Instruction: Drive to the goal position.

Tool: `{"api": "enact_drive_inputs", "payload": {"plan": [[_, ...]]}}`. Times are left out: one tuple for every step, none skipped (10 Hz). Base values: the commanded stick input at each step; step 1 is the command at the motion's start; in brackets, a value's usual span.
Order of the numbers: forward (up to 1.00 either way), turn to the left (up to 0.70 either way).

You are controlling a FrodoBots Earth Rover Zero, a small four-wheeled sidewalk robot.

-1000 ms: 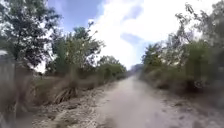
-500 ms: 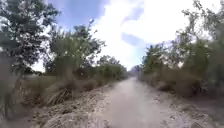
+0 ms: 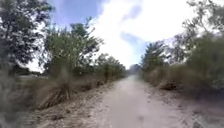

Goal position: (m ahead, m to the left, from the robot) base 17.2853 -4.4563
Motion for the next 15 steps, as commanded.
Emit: {"api": "enact_drive_inputs", "payload": {"plan": [[0.45, -0.27], [0.45, -0.27], [0.45, -0.18], [0.45, 0.0], [0.45, 0.0], [0.45, 0.0], [0.45, 0.0], [0.45, 0.0], [0.45, 0.0], [0.45, 0.0], [0.45, 0.0], [0.45, 0.0], [0.45, 0.0], [0.45, 0.0], [0.45, 0.0]]}}
